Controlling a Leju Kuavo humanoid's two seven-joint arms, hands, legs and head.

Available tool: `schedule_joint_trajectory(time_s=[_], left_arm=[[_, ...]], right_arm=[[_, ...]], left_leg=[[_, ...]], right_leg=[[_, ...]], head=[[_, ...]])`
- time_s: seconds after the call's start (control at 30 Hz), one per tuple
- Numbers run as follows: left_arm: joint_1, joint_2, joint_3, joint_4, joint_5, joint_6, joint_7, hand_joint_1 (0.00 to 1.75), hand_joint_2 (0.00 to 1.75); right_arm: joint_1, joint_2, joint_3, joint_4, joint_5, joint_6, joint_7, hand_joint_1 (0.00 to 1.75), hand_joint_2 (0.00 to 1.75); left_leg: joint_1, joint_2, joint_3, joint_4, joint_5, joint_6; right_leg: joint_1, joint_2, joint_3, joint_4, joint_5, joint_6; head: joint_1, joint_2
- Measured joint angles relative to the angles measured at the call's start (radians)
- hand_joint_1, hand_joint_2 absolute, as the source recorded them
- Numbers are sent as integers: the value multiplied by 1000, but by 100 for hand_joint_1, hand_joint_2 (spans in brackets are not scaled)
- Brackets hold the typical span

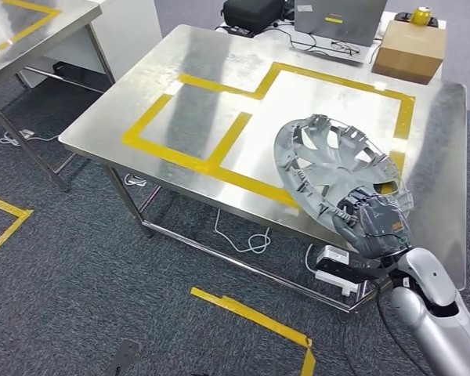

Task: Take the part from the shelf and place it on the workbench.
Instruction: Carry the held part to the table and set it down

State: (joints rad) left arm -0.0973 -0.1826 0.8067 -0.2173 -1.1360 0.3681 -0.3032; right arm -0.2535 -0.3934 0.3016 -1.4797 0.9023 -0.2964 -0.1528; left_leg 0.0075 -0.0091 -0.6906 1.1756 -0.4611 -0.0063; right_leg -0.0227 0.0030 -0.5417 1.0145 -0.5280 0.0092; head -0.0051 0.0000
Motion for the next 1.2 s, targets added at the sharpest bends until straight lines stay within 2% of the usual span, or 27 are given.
schedule_joint_trajectory(time_s=[0.03,0.07,0.17,0.23,0.3,0.33,0.37,0.4,0.43,0.5,0.53,0.57,0.63,0.73,0.77,0.83,0.87,0.9,0.93,0.97,1.0,1.03,1.07,1.1,1.17,1.2], left_arm=[[0,0,-1,0,-1,0,0,0,175],[0,1,-1,0,-1,0,0,0,175],[-2,1,-2,1,-1,1,1,0,175],[-2,1,-3,0,-2,1,1,0,175],[-4,0,-3,0,-2,1,1,0,175],[-5,-1,-4,0,-3,1,1,0,175],[-4,-2,-4,0,-3,1,2,0,175],[-2,-2,-4,0,-3,1,2,0,175],[0,-2,-4,0,-2,1,2,0,175],[1,-2,-5,0,-2,1,3,0,175],[-1,-2,-6,0,-2,1,3,0,175],[-2,-2,-7,1,-2,1,3,0,175],[-5,-3,-7,1,2,4,-2,0,175],[-8,-3,-7,0,21,-1,-39,0,175],[-9,-2,-7,0,29,-7,-55,0,175],[-10,-1,-7,0,39,-15,-80,0,175],[-10,0,-7,0,41,-17,-86,0,175],[-9,0,-7,0,41,-18,-89,0,175],[-8,0,-7,0,41,-18,-91,0,175],[-8,1,-7,0,42,-18,-92,0,175],[-9,1,-7,0,44,-18,-92,0,175],[-10,1,-7,0,46,-18,-93,0,175],[-11,1,-7,0,48,-17,-93,0,175],[-13,1,-7,0,49,-17,-93,0,175],[-14,0,-6,0,51,-17,-94,0,175],[-14,0,-6,0,52,-16,-94,0,175]], right_arm=[[0,0,0,4,-2,0,0,175,175],[0,1,-1,8,-5,-2,0,175,175],[0,3,-7,20,-12,-4,-1,175,175],[-1,4,-11,27,-17,-4,-2,175,175],[-1,5,-17,39,-23,-4,-2,175,175],[2,5,-21,48,-24,-4,-3,175,175],[6,6,-24,60,-25,-4,-5,175,175],[10,7,-26,71,-25,-4,-8,175,175],[14,7,-28,81,-24,-4,-12,175,175],[17,8,-32,97,-23,-4,-16,175,175],[17,9,-33,105,-22,-5,-16,175,175],[16,10,-35,113,-21,-6,-15,175,175],[15,11,-39,126,-17,-8,-12,175,175],[24,12,-56,146,-11,-17,3,175,175],[27,13,-64,155,-9,-20,9,175,175],[33,15,-77,175,-11,-25,14,175,175],[36,17,-83,187,-13,-26,16,175,175],[40,18,-88,199,-16,-27,15,175,175],[43,20,-94,211,-20,-28,14,175,175],[46,22,-100,223,-24,-28,11,175,175],[48,24,-105,234,-28,-27,7,175,175],[49,26,-112,245,-32,-28,4,175,175],[49,28,-117,255,-35,-29,1,131,131],[49,29,-123,262,-37,-30,0,87,87],[49,30,-131,275,-39,-32,0,0,0],[48,31,-133,280,-39,-32,0,0,0]], left_leg=[[-2,0,19,-53,28,4],[-4,0,35,-93,32,10],[-7,-1,55,-130,3,26],[-5,-2,67,-142,0,36],[-4,-3,80,-150,-6,47],[-4,-3,85,-150,-11,51],[-5,-3,91,-150,-17,53],[-6,-3,99,-150,-24,54],[-6,-4,110,-150,-32,53],[-7,-6,136,-150,-50,49],[-8,-6,145,-149,-58,45],[-8,-6,150,-148,-64,40],[-9,-6,150,-148,-68,31],[-10,-4,147,-133,-85,16],[-9,-3,132,-99,-103,10],[-5,-2,67,23,-151,2],[-3,-2,30,84,-167,-1],[-2,-1,4,120,-167,-3],[-1,-1,-7,123,-148,-3],[-1,-1,2,86,-111,-1],[0,-1,23,24,-65,1],[-2,-1,46,-37,-32,5],[-3,-1,66,-89,-13,9],[-5,-1,77,-119,-8,13],[-8,-1,83,-136,-16,23],[-9,-2,83,-137,-15,27]], right_leg=[[1,1,8,0,-8,6],[2,2,12,0,-13,12],[2,0,13,-8,-21,32],[0,-2,3,10,-36,40],[-1,-2,-56,112,-74,42],[0,-2,-103,185,-96,43],[0,-2,-147,245,-104,44],[0,-2,-176,275,-93,44],[0,-2,-188,268,-60,44],[1,-3,-158,157,38,41],[4,-3,-134,100,72,38],[7,-3,-113,57,85,34],[12,-3,-92,26,73,23],[6,-2,-78,8,60,8],[3,-4,-72,4,58,3],[1,-7,-64,3,52,-4],[1,-8,-61,3,50,-5],[1,-7,-59,3,47,-5],[0,-7,-55,3,45,-4],[0,-5,-50,3,42,-2],[0,-4,-45,3,39,0],[1,-3,-41,3,36,4],[2,-2,-40,4,34,9],[3,-1,-41,4,33,15],[3,-1,-43,1,35,28],[2,-1,-42,-2,36,33]], head=[[0,0],[0,0],[0,0],[2,0],[4,0],[5,0],[5,0],[4,0],[5,0],[4,0],[4,0],[4,0],[4,0],[2,0],[1,0],[-2,0],[-2,0],[-2,0],[-2,0],[-2,0],[-2,0],[-2,0],[-2,0],[-1,0],[-1,0],[-1,0]])
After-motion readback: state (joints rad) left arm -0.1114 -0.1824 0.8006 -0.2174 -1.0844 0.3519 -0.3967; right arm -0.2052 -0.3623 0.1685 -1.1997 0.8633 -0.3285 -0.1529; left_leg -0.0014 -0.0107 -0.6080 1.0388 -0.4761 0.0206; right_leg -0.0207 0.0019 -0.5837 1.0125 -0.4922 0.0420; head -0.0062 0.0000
